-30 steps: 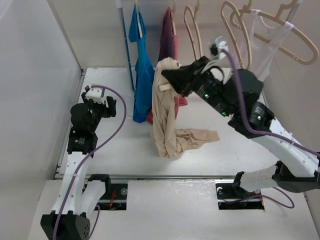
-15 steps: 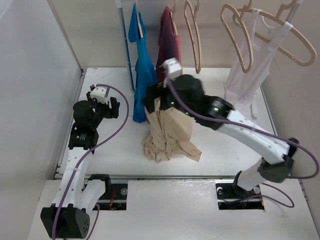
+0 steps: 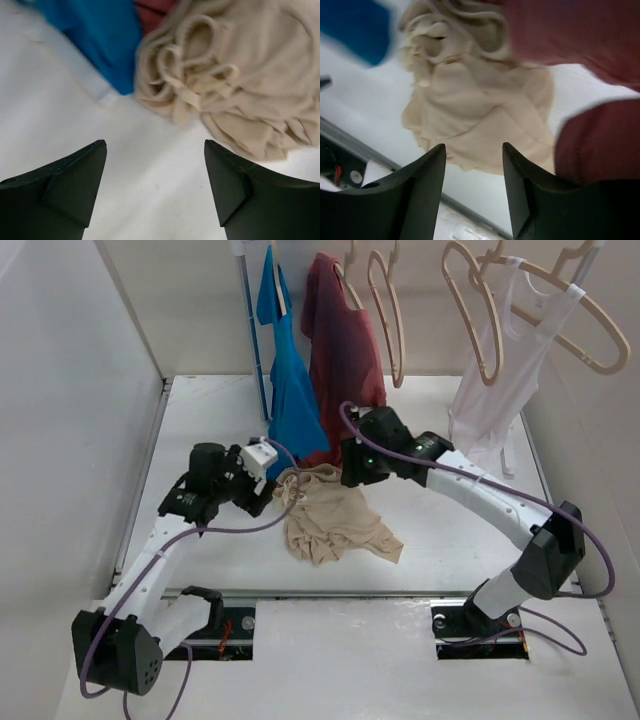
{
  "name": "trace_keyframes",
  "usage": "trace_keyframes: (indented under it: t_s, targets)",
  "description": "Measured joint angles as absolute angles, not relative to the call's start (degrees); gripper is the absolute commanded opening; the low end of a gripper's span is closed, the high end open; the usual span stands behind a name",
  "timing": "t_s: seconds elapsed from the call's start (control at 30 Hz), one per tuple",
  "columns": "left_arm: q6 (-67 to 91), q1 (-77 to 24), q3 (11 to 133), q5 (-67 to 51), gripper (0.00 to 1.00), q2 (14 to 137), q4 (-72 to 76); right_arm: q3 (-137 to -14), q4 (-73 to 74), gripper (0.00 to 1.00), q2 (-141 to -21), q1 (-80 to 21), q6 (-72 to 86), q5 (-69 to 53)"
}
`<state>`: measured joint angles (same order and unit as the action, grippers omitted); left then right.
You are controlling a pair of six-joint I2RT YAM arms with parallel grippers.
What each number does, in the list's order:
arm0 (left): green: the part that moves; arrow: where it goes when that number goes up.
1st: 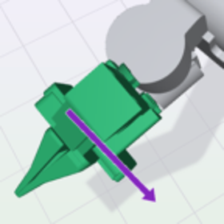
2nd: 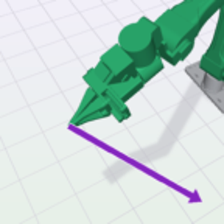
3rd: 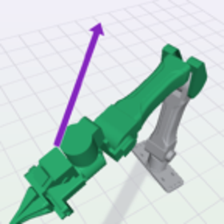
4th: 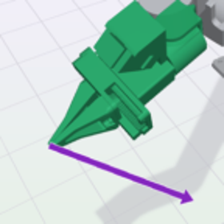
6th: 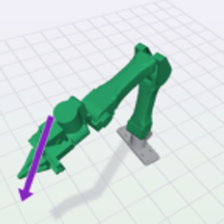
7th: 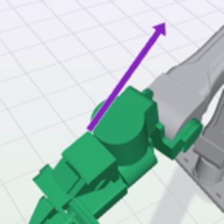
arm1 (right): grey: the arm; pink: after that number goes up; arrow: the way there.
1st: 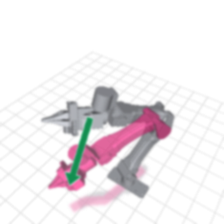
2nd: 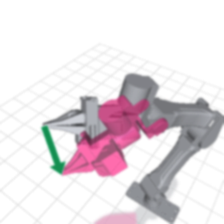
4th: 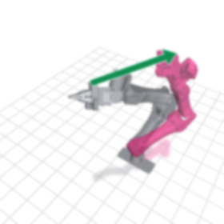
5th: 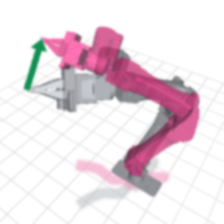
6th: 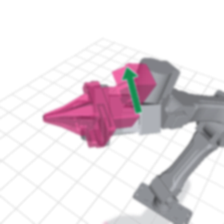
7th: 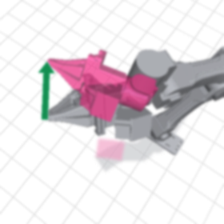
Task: Place the trousers on the hanger
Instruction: Place the trousers at the center of the board, then flatten out the trousers at the center of the board.
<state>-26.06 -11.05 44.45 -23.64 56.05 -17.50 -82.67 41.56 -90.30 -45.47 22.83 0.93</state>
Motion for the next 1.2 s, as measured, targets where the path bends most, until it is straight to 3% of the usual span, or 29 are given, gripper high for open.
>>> trace_keyframes:
  t_s: [0.1, 0.17, 0.2, 0.23, 0.5, 0.53, 0.57, 0.6, 0.63, 0.67, 0.7, 0.9, 1.2]
  targets:
    - [-31.35, -17.30, 44.45, -23.33, 0.87, 58.67, -21.21, -77.78, 38.61, 0.77, -87.96, -39.72, 22.31, -2.00]
    - [-34.59, -22.09, 44.77, -22.35, 0.89, 62.24, -23.55, -75.59, 37.45, 0.92, -88.84, -37.71, 21.23, -3.66]
    - [-36.07, -24.51, 45.19, -21.78, 0.91, 64.69, -24.38, -74.76, 36.82, 0.94, -89.76, -37.36, 20.51, -4.34]
    - [-37.34, -26.96, 45.58, -21.19, 1.00, 67.31, -24.93, -74.00, 36.03, 0.98, -90.83, -37.28, 19.81, -5.08]
    - [-44.66, -37.95, 46.22, -19.73, 1.00, 78.41, -21.15, -66.72, 31.00, 0.99, -96.16, -37.47, 18.20, -9.28]
    - [-45.17, -39.11, 46.22, -19.70, 0.98, 79.37, -19.79, -66.06, 30.81, 0.99, -96.12, -37.43, 18.35, -9.50]
    - [-45.54, -40.16, 46.22, -19.70, 0.89, 80.34, -18.50, -65.65, 30.55, 0.99, -96.07, -37.41, 18.44, -9.63]
    - [-45.82, -41.04, 46.17, -19.66, 0.71, 81.32, -17.30, -65.60, 30.24, 0.99, -96.07, -37.41, 18.55, -9.56]
    - [-46.04, -41.78, 46.09, -19.59, 0.34, 82.11, -16.16, -65.63, 29.54, 0.99, -96.05, -37.39, 18.70, -9.45]
    - [-46.04, -42.28, 45.95, -19.44, 0.12, 82.72, -15.22, -65.78, 29.02, 0.99, -96.01, -37.28, 18.83, -9.43]
    - [-46.39, -42.48, 45.71, -19.35, 0.00, 82.98, -14.48, -66.08, 28.67, 0.99, -96.01, -37.19, 18.83, -9.37]
    - [-48.03, -39.57, 43.38, -19.49, 0.00, 78.24, -15.68, -72.90, 27.44, 0.94, -98.37, -37.28, 17.30, -8.54]
    - [-49.93, -36.88, 36.10, -18.46, 0.00, 54.35, -21.82, -86.89, 25.04, 0.79, -111.31, -38.41, 13.78, -10.39]
